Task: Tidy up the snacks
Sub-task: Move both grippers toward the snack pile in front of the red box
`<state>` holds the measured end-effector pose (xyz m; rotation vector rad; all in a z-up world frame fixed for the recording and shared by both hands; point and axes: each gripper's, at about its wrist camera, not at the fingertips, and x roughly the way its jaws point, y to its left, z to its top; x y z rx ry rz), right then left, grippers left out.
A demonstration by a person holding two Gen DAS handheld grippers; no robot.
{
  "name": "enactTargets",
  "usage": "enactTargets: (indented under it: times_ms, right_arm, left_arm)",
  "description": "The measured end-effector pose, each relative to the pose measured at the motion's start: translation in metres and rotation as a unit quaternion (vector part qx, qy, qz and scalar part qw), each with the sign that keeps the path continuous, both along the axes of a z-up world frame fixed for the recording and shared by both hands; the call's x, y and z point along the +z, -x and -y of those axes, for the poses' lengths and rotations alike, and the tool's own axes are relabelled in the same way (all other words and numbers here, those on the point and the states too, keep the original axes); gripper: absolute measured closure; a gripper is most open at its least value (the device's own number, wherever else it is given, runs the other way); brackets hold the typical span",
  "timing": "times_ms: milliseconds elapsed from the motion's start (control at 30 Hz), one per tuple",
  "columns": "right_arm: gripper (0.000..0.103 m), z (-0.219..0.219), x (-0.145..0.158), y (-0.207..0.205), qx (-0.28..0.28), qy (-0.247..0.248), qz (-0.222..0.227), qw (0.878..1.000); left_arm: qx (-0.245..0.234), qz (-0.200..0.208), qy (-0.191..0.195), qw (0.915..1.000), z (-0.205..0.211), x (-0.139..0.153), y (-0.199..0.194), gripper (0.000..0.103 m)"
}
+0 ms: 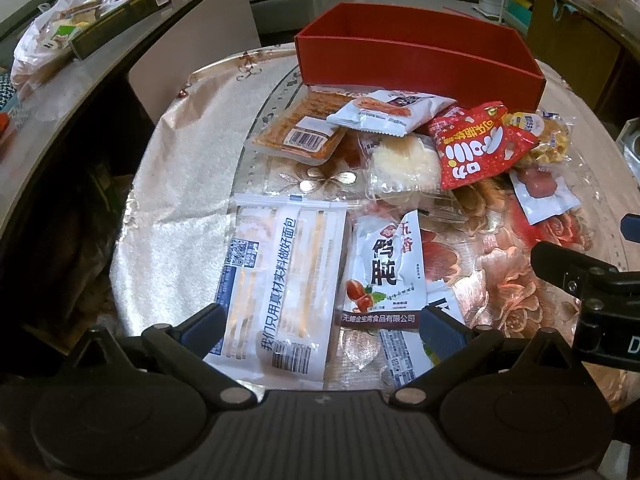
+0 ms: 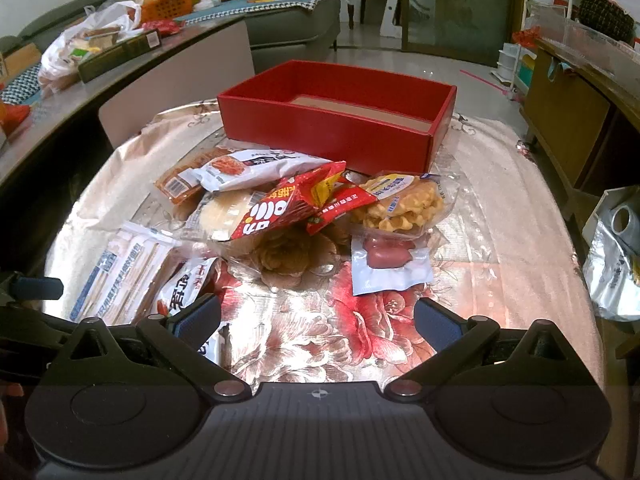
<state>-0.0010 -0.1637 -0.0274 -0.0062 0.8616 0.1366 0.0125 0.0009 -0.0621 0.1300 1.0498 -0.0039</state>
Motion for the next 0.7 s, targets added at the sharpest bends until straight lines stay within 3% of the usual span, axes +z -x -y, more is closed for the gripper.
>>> enactTargets:
  times_ms: [700]
  right_arm:
    - [0.0,-0.0053,-0.0071,-0.0006,0.016,0.002,-0.015,1.0]
  left_arm:
    - [-0.008,-0.005,-0.007,0.9999,-0.0038,-0.0052,0.0024,0.005]
